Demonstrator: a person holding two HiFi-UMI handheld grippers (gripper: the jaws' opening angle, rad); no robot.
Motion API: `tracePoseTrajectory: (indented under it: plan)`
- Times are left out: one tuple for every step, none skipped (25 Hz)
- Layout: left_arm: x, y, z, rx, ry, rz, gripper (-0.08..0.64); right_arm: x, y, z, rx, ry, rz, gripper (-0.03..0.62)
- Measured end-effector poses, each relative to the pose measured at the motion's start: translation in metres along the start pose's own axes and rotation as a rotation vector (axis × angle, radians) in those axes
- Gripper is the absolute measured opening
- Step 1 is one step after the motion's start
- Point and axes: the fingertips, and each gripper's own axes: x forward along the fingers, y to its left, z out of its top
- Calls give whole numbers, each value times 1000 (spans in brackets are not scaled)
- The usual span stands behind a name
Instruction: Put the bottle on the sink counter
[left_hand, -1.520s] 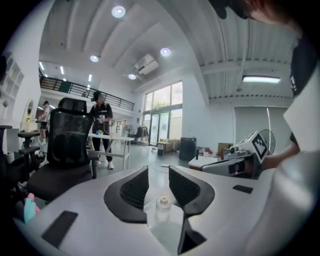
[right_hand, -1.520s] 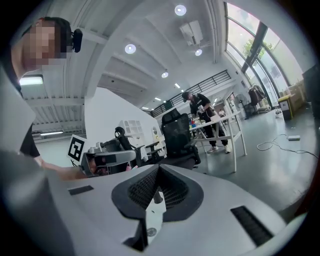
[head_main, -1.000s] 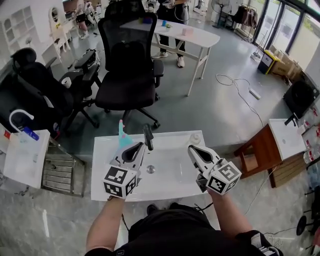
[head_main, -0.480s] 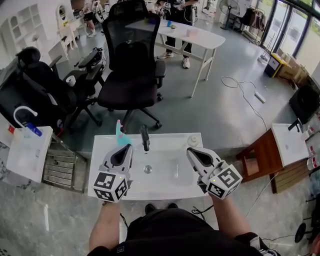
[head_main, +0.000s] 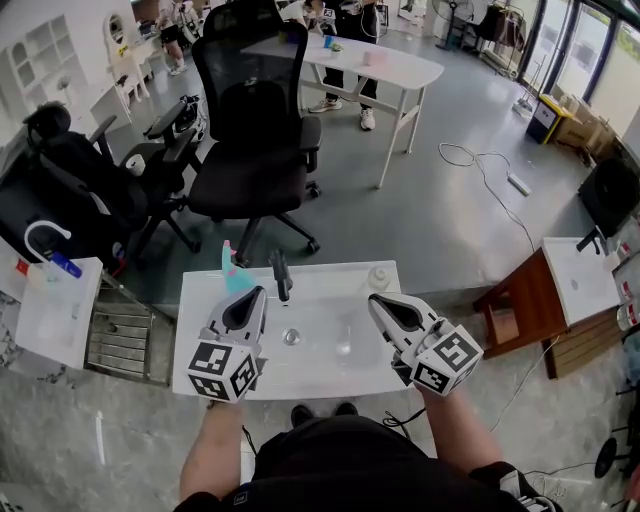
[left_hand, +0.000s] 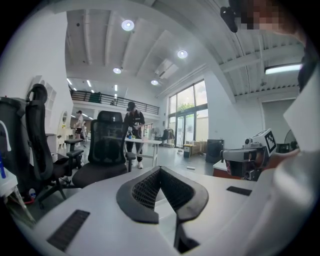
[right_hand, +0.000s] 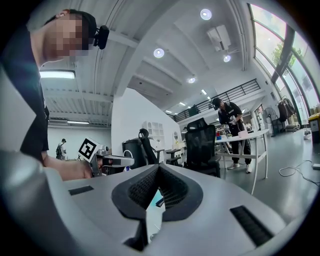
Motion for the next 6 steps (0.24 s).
tracePoseTrajectory:
  plan:
    - [1,-1,0,-2,1,1,6,0,-1,0,5,0,0,12]
    - [1,-1,0,-2,2,2,6,0,-2,0,9,-1,-1,12]
    - [1,-1,1,-1,2,2,6,0,-3,0,13,-2,-1,12]
    - [1,-2,1,1,2,2,6,0,-4,1,15,-3,0,12]
    - [2,-2,2,2,2,3,6,0,-5,1,17,-4,1,12]
    - [2,-3,3,4,2,3,6,0,-6,2,19,-5,2,12]
